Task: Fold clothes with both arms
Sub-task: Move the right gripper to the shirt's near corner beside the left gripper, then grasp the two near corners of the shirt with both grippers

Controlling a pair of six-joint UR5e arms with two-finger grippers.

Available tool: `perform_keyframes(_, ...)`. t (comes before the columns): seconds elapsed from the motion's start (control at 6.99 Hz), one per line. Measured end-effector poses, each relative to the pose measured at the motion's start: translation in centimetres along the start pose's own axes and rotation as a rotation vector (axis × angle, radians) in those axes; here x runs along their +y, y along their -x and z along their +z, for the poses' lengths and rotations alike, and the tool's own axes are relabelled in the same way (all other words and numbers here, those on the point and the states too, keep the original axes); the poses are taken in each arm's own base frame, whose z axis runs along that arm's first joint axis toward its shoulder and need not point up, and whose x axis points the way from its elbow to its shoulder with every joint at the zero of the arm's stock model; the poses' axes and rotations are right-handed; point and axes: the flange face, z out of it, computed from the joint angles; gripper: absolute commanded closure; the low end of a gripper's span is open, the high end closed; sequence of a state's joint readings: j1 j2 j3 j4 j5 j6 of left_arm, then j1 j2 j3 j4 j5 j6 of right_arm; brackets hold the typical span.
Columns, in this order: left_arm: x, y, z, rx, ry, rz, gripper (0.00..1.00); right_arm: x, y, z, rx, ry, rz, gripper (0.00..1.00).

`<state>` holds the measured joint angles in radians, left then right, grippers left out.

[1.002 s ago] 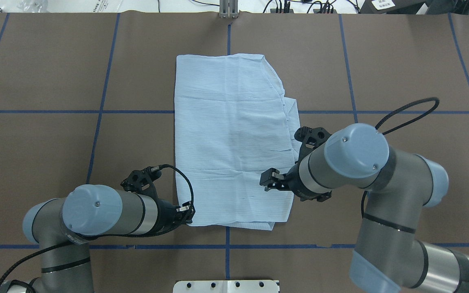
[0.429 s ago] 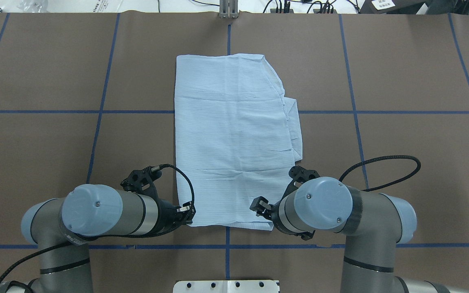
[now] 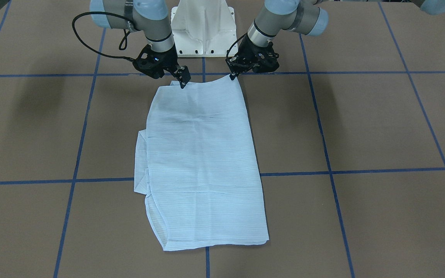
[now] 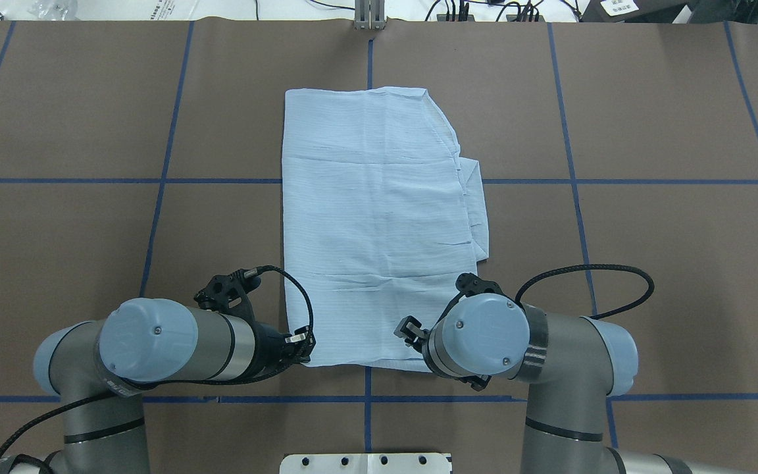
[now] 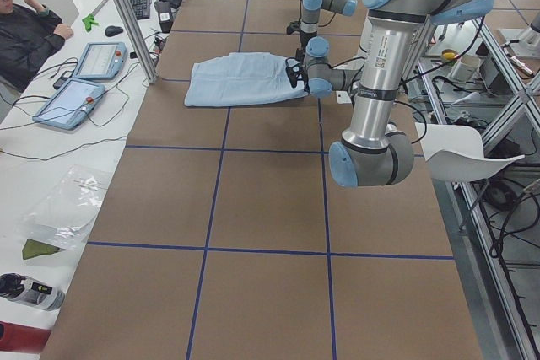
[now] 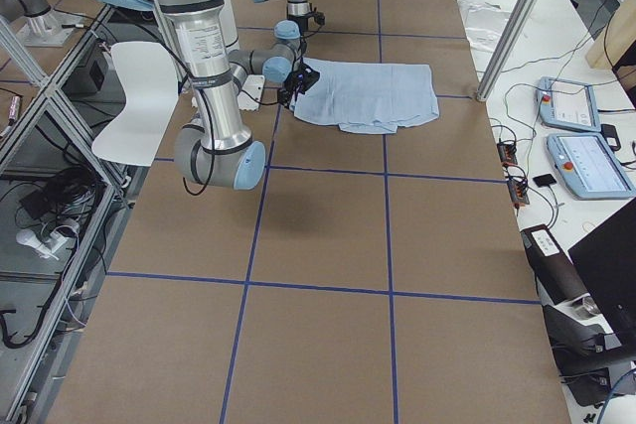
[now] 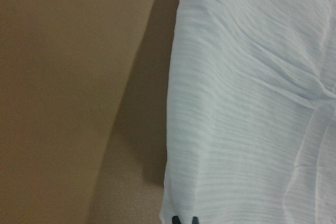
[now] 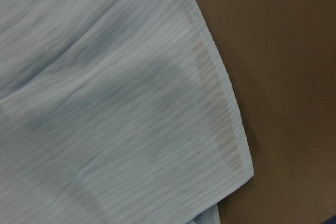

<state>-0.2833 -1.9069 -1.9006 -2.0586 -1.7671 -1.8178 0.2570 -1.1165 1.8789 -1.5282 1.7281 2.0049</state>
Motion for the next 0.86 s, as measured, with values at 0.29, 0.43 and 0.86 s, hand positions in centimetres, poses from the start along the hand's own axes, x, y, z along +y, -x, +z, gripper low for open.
perform_keyframes(0.29, 0.0, 0.0, 0.1, -0.001, 0.0, 0.0, 1.0, 0.1, 0.3, 0.8, 0.021, -0.011, 0.007, 0.01)
perform_keyframes(0.43, 0.0, 0.0, 0.1, -0.001, 0.001, 0.0, 1.0, 0.0, 0.3, 1.2, 0.028, -0.014, 0.008, 0.06)
perform_keyframes(0.86, 0.0, 0.1, 0.1, -0.002, 0.0, 0.0, 1.0, 0.5, 0.2, 1.5, 0.035, -0.01, 0.003, 0.22)
